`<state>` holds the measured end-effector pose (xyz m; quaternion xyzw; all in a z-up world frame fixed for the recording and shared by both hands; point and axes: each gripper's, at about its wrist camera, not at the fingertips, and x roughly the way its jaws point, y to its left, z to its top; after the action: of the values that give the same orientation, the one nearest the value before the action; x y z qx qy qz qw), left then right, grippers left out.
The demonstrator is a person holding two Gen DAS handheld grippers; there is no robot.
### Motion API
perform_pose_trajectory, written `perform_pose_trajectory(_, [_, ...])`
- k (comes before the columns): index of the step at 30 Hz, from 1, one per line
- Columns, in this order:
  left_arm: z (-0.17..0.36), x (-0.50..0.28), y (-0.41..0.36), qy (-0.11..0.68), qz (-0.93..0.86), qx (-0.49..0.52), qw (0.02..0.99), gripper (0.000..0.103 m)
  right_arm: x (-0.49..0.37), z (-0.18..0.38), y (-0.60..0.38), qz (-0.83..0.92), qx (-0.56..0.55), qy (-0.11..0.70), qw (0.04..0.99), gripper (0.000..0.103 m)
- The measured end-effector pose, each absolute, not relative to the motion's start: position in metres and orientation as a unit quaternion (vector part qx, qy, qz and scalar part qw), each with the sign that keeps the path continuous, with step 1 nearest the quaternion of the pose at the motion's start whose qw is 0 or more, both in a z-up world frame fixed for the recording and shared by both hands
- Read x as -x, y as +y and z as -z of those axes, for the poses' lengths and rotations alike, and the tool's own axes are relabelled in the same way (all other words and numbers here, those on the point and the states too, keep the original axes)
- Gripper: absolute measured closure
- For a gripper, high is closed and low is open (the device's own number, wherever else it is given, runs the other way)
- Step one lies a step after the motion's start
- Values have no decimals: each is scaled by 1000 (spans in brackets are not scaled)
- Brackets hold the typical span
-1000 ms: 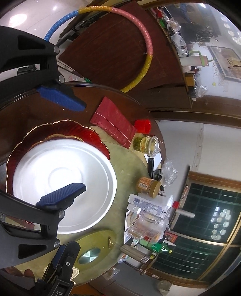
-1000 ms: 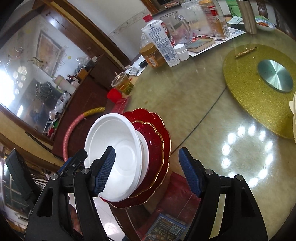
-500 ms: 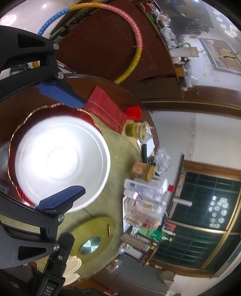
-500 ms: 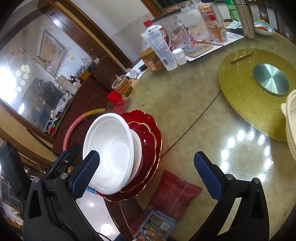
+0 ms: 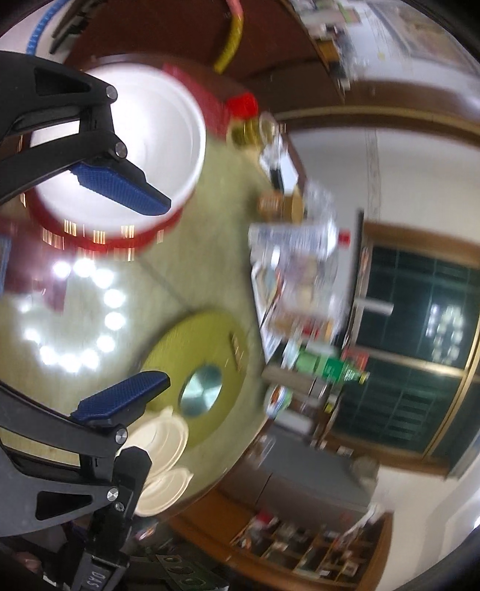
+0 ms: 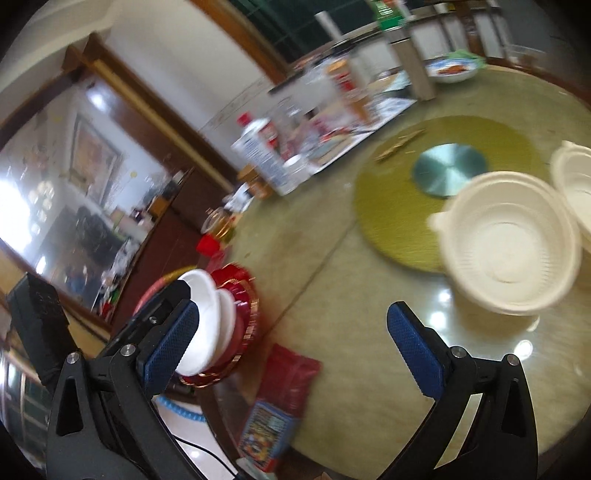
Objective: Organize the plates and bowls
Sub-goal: 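Move the open left gripper toward the beige takeout bowls, then close the left gripper on the rim of the larger beige bowl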
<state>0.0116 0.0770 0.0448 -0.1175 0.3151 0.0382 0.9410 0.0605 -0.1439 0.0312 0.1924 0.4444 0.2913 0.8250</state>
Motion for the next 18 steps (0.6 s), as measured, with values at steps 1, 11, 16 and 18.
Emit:
perform_pose_trajectory(1, [-42, -19, 65, 326, -23, 115, 938, 17, -60, -31, -160, -280, -200, 443, 828, 0])
perform_pose_trajectory(11, [-15, -75, -9, 375, 56, 106, 919, 17, -66, -9, -271, -167, -296, 452, 825, 0])
perform_pose_trajectory(16, [3, -97, -30, 411, 58, 101, 904, 17, -77, 13, -300, -141, -329, 474, 804, 0])
perform_pose_trajectory(18, [9, -106, -36, 423, 58, 100, 899, 17, -83, 18, -304, -138, -339, 475, 800, 0])
